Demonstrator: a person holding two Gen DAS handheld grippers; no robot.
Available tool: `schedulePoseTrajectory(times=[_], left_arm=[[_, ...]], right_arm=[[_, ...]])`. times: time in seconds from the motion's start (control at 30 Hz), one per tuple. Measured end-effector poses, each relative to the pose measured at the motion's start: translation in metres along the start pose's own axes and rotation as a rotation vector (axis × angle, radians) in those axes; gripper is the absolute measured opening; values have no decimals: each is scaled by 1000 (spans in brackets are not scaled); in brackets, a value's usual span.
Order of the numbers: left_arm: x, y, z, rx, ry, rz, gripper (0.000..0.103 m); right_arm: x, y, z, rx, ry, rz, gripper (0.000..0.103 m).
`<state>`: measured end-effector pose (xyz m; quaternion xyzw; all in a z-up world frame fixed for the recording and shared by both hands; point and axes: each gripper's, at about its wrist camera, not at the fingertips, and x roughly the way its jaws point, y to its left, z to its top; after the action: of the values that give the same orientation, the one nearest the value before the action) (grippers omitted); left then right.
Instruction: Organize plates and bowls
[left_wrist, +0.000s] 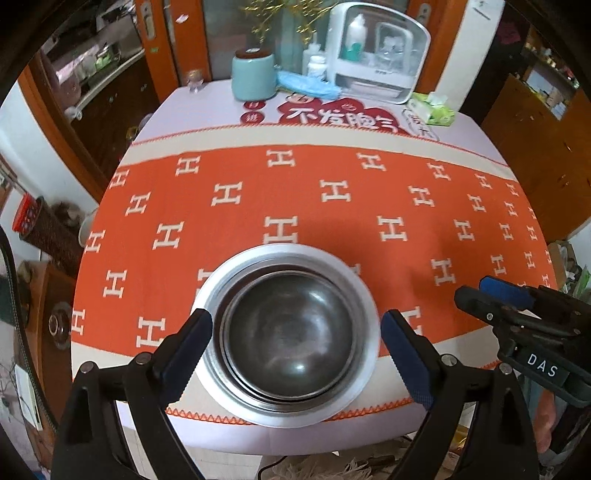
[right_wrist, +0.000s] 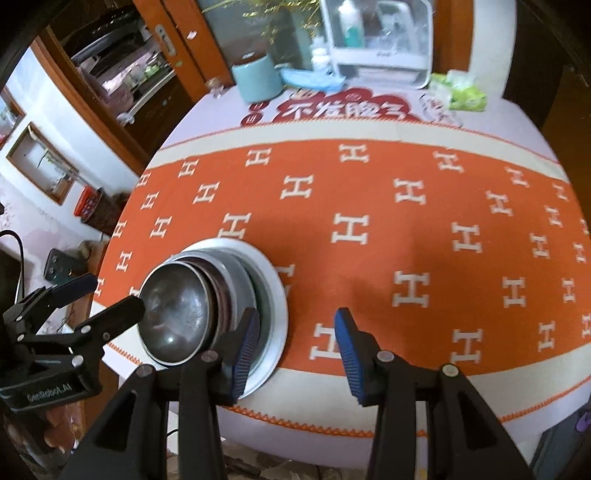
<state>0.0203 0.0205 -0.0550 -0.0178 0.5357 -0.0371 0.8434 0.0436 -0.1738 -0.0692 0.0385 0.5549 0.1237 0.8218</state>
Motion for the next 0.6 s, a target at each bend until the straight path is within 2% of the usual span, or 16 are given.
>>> schedulePoseTrajectory(times=[0.1,0.17,0.3,0.5,0.6], left_arm=[[-9,-13,-3,18,-25,-8,92],[-16,-21,-5,34,-45,-1,92],[-28,-33,-5,48,-89,12,92],[-38,-40,-1,19,-117,2,92],[-42,-46,-2,19,-126,9,96]], right_arm=[[-13,-4,-5,16,-37,-24,49],[-22,-6,-7,33,-66,-40,61],[-40,-9,-11,48,-122,-63,62],[-58,-14,-11,60,-158,-68,62],[-68,-12,-14,43,-190,-100,62]])
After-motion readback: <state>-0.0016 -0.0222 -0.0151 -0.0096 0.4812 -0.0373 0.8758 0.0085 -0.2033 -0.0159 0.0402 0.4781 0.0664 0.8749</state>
